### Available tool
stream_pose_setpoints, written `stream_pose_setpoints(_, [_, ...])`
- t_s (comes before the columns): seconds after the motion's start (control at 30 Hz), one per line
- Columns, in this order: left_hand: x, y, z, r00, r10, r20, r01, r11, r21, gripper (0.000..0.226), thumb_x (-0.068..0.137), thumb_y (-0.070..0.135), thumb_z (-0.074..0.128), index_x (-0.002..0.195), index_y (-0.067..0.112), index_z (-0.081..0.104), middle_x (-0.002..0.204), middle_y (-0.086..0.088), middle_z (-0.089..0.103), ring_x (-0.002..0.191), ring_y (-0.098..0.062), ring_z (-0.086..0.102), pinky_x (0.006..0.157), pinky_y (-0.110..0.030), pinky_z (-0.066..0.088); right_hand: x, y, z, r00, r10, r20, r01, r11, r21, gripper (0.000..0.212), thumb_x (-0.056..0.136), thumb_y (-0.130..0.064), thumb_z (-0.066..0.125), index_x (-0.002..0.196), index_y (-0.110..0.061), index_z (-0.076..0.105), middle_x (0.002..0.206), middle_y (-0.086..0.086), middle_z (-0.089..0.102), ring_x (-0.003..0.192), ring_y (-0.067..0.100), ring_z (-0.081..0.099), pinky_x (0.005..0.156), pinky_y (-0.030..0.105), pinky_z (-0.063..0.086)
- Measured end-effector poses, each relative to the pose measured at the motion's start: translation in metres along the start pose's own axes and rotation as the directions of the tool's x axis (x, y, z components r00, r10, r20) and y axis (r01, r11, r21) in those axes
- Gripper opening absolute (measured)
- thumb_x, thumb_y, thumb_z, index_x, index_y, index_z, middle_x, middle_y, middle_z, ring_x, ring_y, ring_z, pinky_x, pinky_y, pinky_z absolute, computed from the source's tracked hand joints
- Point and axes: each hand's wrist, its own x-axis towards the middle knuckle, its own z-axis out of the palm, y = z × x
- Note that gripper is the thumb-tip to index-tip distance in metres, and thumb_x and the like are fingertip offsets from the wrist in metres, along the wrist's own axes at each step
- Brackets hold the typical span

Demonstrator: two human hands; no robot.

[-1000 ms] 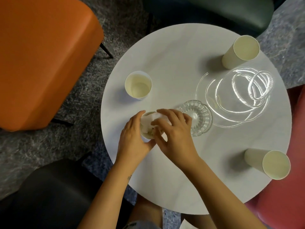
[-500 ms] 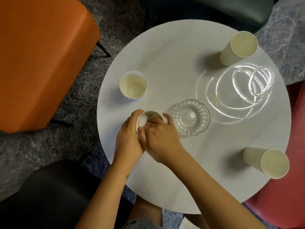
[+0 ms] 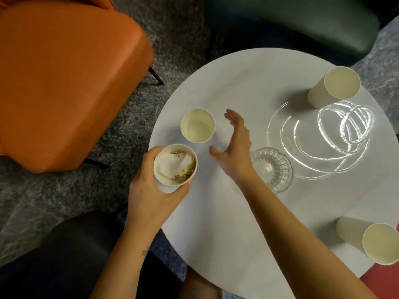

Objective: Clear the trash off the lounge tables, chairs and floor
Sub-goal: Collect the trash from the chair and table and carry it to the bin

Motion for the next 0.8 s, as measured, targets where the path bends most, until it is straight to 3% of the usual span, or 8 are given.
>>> stream_pose_setpoints(0.07, [0.002,0.004,-0.012,0.999,0.018,-0.037,-0.020,0.999,-0.049,0.068,0.060,0.040,0.084,0.116,0.028,0.047,0.107,0.029,0.052,0.098,0.008,0.051,0.077,-0.008,0.043,0.016,0.008,0.015,0.993,0.035,0.110,-0.031,0.999,-0.038,0.089,0.067,-0.017,0.081,0.139,-0.020,0.029,0.141,-0.001,0.039,0.130,0.021,0.032,0.105,0.037,0.022])
stream_pose_setpoints(0.13, [0.007,0.009,-0.021,0.997,0.031,-0.064,-0.038,0.994,-0.102,0.066,0.061,0.044,0.080,0.116,0.033,0.045,0.108,0.034,0.051,0.101,0.012,0.051,0.077,-0.003,0.041,0.025,0.009,0.026,0.995,0.027,0.098,-0.024,0.999,-0.035,0.086,0.064,-0.024,0.083,0.136,-0.022,0.035,0.136,-0.003,0.045,0.129,0.021,0.035,0.104,0.038,0.025])
stream_pose_setpoints(0.27, [0.021,0.020,-0.030,0.994,0.058,-0.096,-0.079,0.970,-0.231,0.062,0.066,0.038,0.074,0.120,0.026,0.045,0.116,0.023,0.053,0.110,-0.005,0.055,0.083,-0.022,0.049,0.027,0.005,0.027,0.995,-0.027,0.092,0.030,0.999,-0.030,0.073,0.062,-0.028,0.083,0.126,-0.020,0.049,0.126,-0.004,0.055,0.122,0.021,0.045,0.100,0.038,0.032])
stream_pose_setpoints(0.37, [0.031,0.026,-0.021,0.997,0.044,-0.070,-0.063,0.952,-0.300,0.063,0.066,0.039,0.075,0.120,0.027,0.044,0.119,0.014,0.054,0.113,-0.009,0.054,0.085,-0.032,0.051,0.014,-0.004,0.016,0.983,-0.120,0.139,0.133,0.987,-0.088,0.060,0.055,-0.034,0.067,0.113,-0.025,0.054,0.108,-0.013,0.056,0.113,0.020,0.049,0.089,0.033,0.031])
stream_pose_setpoints(0.47, [0.034,0.028,-0.002,0.999,0.046,-0.002,-0.046,0.984,-0.174,0.069,0.064,0.037,0.080,0.122,0.025,0.045,0.119,0.014,0.055,0.111,-0.005,0.053,0.086,-0.020,0.048,0.002,-0.008,0.004,0.975,-0.177,0.131,0.193,0.973,-0.124,0.044,0.055,-0.039,0.063,0.097,-0.040,0.050,0.086,-0.027,0.048,0.103,0.014,0.050,0.078,0.028,0.024])
stream_pose_setpoints(0.57, [0.034,0.028,0.020,0.992,0.060,0.115,-0.049,0.994,-0.093,0.077,0.068,0.030,0.080,0.133,0.019,0.040,0.132,0.004,0.049,0.122,-0.014,0.047,0.096,-0.031,0.046,-0.007,-0.005,-0.005,0.971,-0.195,0.141,0.213,0.969,-0.127,0.061,0.057,-0.058,0.051,0.113,-0.036,0.050,0.106,-0.023,0.051,0.111,0.011,0.043,0.088,0.027,0.020])
stream_pose_setpoints(0.7, [0.035,0.040,0.042,0.978,0.077,0.193,-0.059,0.993,-0.099,0.094,0.062,0.058,0.068,0.142,0.030,0.026,0.134,0.013,0.037,0.119,0.006,0.035,0.088,0.000,0.031,-0.016,-0.003,-0.018,0.968,-0.244,0.060,0.247,0.968,-0.051,0.055,0.066,-0.052,0.052,0.116,-0.029,0.054,0.110,-0.014,0.058,0.105,0.013,0.050,0.090,0.029,0.024])
stream_pose_setpoints(0.8, [0.043,0.047,0.054,0.992,0.089,0.090,-0.082,0.993,-0.083,0.082,0.067,0.040,0.076,0.136,0.017,0.039,0.126,0.006,0.045,0.105,0.013,0.035,0.079,0.008,0.028,-0.014,0.009,-0.041,0.956,-0.284,0.075,0.283,0.959,0.033,0.064,0.068,-0.045,0.072,0.125,-0.035,0.045,0.120,-0.017,0.055,0.112,0.006,0.051,0.097,0.031,0.030])
